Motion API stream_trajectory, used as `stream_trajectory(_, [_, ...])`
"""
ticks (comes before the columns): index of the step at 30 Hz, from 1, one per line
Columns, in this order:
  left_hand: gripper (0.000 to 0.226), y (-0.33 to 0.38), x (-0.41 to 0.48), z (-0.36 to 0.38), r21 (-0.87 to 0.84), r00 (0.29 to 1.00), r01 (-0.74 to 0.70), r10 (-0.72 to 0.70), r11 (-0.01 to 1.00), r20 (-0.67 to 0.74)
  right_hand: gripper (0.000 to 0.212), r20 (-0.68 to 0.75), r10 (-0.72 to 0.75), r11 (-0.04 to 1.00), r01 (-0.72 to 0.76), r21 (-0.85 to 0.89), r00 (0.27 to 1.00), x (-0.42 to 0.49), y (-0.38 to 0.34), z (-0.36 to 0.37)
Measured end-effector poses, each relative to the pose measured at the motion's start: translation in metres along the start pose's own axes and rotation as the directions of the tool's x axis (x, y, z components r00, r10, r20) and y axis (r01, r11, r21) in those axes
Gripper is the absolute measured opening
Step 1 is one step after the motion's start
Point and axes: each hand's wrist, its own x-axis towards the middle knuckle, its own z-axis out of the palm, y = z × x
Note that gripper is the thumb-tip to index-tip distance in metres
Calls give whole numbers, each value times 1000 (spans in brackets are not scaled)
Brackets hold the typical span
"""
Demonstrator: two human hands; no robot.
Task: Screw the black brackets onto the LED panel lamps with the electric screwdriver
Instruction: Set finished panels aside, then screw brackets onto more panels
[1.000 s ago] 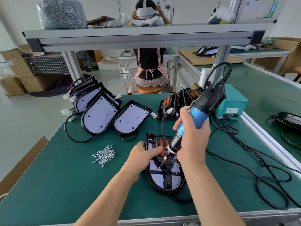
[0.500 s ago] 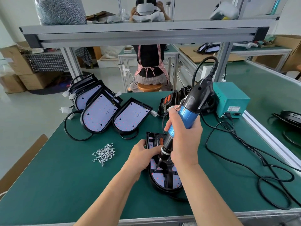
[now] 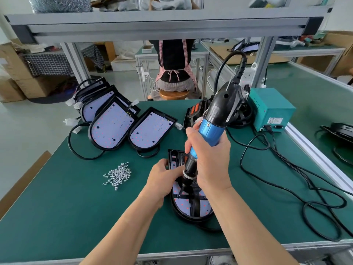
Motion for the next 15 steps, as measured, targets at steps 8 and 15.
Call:
stream_trajectory(8, [80,1,-2,1,36,1000,3,-2,999,-10,17,157,69,997,-73,19,985,3,1,3])
stream_trajectory(15, [79,5,-4,-1,59,999,-8,6,998,33,25,169,66,988,-88,124,983,3,-12,-8])
